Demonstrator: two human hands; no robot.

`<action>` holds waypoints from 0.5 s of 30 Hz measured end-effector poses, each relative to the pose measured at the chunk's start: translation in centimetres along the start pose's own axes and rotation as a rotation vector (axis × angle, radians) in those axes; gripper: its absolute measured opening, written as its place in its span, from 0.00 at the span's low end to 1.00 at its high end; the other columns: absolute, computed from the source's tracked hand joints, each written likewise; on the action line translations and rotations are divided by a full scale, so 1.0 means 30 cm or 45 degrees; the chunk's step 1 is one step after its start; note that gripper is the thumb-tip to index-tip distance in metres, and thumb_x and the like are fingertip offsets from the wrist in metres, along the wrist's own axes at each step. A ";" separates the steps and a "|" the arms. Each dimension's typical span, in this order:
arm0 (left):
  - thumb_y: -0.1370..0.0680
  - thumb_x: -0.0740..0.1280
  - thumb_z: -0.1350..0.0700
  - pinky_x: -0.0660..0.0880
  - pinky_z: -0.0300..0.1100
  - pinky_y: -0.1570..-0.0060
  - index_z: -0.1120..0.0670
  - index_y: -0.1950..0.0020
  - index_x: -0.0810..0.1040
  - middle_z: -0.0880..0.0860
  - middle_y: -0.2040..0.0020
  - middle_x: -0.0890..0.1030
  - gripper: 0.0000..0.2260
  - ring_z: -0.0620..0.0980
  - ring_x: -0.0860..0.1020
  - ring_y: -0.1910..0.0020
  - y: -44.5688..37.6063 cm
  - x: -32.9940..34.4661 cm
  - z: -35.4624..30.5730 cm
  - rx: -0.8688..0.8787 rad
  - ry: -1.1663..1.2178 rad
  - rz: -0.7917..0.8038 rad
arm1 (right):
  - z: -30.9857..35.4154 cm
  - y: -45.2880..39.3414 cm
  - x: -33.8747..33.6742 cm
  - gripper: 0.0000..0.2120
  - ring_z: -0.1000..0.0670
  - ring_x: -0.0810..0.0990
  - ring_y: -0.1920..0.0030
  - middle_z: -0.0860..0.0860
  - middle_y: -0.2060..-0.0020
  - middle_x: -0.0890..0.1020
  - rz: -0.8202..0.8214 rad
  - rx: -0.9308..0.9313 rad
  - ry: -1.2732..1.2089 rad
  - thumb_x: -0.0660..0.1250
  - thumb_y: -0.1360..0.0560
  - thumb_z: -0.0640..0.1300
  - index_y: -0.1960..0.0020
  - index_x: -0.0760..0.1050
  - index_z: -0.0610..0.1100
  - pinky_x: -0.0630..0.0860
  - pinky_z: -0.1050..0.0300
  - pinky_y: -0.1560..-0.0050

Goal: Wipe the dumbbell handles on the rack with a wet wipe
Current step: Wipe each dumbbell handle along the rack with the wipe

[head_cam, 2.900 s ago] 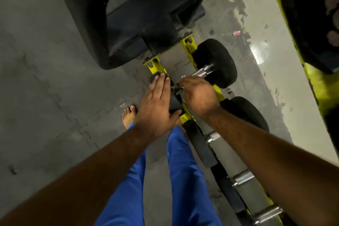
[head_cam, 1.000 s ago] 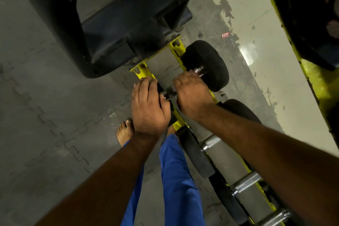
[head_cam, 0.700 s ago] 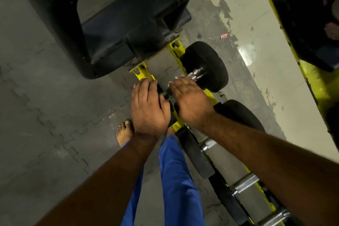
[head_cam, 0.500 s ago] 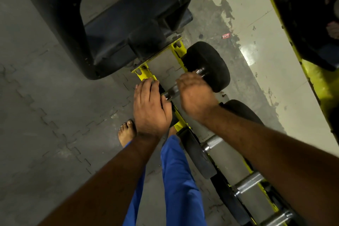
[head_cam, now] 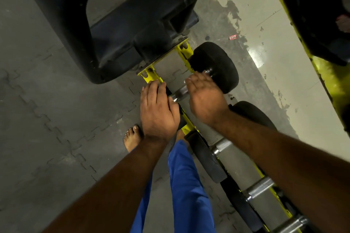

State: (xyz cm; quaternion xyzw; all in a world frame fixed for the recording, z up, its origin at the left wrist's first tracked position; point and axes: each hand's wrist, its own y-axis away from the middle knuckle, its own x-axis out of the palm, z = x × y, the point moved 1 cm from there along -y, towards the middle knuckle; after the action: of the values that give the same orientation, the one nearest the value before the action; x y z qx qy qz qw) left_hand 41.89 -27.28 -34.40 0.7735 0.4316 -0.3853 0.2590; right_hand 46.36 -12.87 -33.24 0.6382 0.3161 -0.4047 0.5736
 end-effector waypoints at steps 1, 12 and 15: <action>0.22 0.57 0.54 0.61 0.57 0.26 0.65 0.34 0.74 0.63 0.34 0.75 0.21 0.61 0.71 0.32 0.002 0.000 0.000 0.002 -0.004 -0.003 | 0.040 -0.005 0.005 0.23 0.41 0.73 0.32 0.39 0.35 0.77 0.068 -0.016 0.014 0.58 0.26 0.42 0.32 0.73 0.37 0.62 0.46 0.25; 0.22 0.56 0.54 0.61 0.57 0.26 0.65 0.34 0.74 0.63 0.34 0.75 0.22 0.61 0.71 0.32 0.000 -0.006 0.003 -0.010 0.047 0.018 | 0.070 -0.034 -0.017 0.19 0.41 0.80 0.45 0.43 0.49 0.82 0.012 -0.190 -0.096 0.55 0.30 0.38 0.45 0.80 0.40 0.72 0.48 0.36; 0.22 0.56 0.54 0.61 0.56 0.26 0.64 0.33 0.74 0.62 0.34 0.74 0.22 0.60 0.71 0.32 0.000 -0.005 0.002 -0.007 0.041 0.036 | 0.013 -0.042 -0.017 0.26 0.40 0.79 0.42 0.41 0.46 0.82 -0.023 -0.051 -0.158 0.53 0.35 0.37 0.41 0.79 0.39 0.71 0.46 0.32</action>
State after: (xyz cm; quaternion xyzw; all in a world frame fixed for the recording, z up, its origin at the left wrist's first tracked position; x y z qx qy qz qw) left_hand 41.82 -27.40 -34.33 0.7848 0.4258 -0.3679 0.2595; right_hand 44.95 -13.03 -33.39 0.5973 0.2937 -0.4425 0.6010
